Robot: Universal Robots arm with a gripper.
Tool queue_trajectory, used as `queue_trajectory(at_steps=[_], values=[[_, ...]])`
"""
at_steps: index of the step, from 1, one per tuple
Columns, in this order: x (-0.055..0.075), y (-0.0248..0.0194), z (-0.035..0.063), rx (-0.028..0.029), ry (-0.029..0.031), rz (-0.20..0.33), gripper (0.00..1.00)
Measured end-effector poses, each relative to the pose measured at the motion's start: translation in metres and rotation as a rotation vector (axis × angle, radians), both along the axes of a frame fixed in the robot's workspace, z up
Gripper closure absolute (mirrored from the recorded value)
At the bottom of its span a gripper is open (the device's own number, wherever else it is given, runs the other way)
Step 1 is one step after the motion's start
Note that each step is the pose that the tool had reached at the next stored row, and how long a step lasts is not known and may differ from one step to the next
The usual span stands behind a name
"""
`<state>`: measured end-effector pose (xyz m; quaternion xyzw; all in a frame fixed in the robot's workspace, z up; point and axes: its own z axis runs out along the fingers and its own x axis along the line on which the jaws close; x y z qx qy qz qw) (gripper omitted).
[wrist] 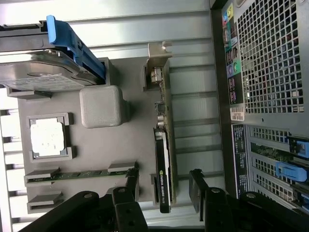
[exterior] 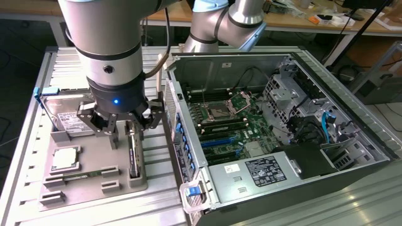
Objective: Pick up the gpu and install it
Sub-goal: 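Pick up the gpu and move the gpu toward the slot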
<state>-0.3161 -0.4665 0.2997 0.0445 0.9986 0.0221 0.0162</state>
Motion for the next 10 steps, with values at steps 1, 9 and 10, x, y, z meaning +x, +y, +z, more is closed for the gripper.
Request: queue_trajectory(at_steps=[1,9,10], values=[[0.0000,0.0000,-0.0008,0.0001,-0.0002,0.000,0.46],[0.0000,0.0000,-0.0079,0.0001,-0.0017,0.000,0.46],[0.0000,0.0000,-0.0086,0.0000,-0.0019,0.000,0.46]])
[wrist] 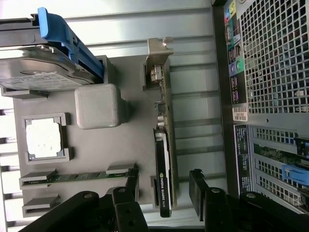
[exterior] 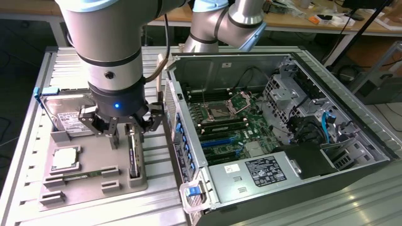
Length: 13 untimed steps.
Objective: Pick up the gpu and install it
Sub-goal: 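Pick up the gpu and move the gpu toward the slot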
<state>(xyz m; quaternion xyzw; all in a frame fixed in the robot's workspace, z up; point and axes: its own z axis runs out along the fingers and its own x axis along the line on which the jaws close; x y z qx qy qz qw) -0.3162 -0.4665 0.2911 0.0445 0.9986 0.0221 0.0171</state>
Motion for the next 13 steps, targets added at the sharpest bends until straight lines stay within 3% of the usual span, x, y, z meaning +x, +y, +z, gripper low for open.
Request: queue_trajectory(at_steps=[13], values=[[0.0000,0.0000,-0.0098,-0.0001,-0.0022,0.000,0.46]])
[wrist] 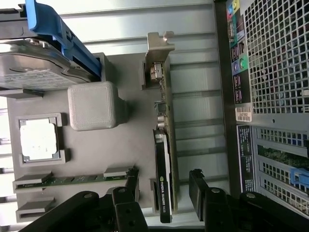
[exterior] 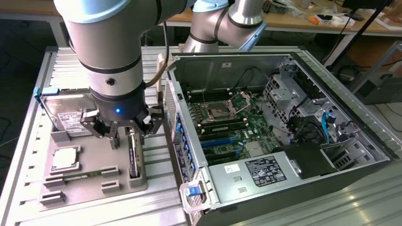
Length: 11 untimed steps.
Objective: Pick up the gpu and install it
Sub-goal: 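Pick up the gpu and move the gpu toward the slot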
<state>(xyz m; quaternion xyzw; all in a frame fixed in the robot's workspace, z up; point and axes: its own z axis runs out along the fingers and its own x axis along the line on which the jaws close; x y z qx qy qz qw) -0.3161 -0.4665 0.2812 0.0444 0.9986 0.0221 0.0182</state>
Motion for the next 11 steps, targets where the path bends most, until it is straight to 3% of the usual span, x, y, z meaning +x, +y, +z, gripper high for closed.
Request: queue_trajectory(at_steps=[11], values=[[0.0000,0.0000,-0.0088,0.0000,-0.0015,0.000,0.46]])
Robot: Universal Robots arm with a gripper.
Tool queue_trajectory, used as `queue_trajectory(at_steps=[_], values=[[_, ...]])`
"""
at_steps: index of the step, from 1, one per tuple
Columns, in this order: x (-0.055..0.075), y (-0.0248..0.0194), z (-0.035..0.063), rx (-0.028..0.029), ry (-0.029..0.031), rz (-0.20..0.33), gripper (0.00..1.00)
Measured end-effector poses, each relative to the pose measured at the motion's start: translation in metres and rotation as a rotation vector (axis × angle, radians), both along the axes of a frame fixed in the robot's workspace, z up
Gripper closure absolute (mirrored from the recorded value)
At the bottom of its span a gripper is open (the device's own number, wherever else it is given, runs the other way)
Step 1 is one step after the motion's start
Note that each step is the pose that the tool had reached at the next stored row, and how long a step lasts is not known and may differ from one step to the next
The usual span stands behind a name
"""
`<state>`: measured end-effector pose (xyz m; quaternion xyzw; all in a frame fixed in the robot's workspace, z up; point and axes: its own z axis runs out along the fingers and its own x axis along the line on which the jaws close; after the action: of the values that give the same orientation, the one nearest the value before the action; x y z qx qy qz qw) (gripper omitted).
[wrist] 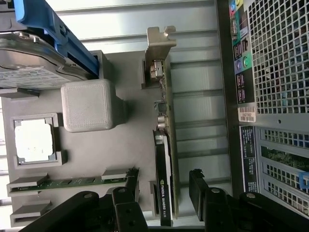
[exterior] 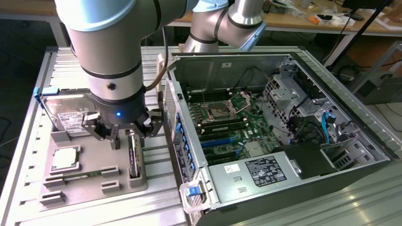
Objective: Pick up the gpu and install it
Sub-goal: 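Pick up the gpu and move the gpu toward the slot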
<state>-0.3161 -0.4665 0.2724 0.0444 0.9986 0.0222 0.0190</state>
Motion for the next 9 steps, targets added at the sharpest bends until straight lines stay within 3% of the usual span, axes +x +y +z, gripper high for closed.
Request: queue_trajectory(at_steps=[9], values=[[0.0000,0.0006,-0.0072,0.0000,-0.0001,0.000,0.46]])
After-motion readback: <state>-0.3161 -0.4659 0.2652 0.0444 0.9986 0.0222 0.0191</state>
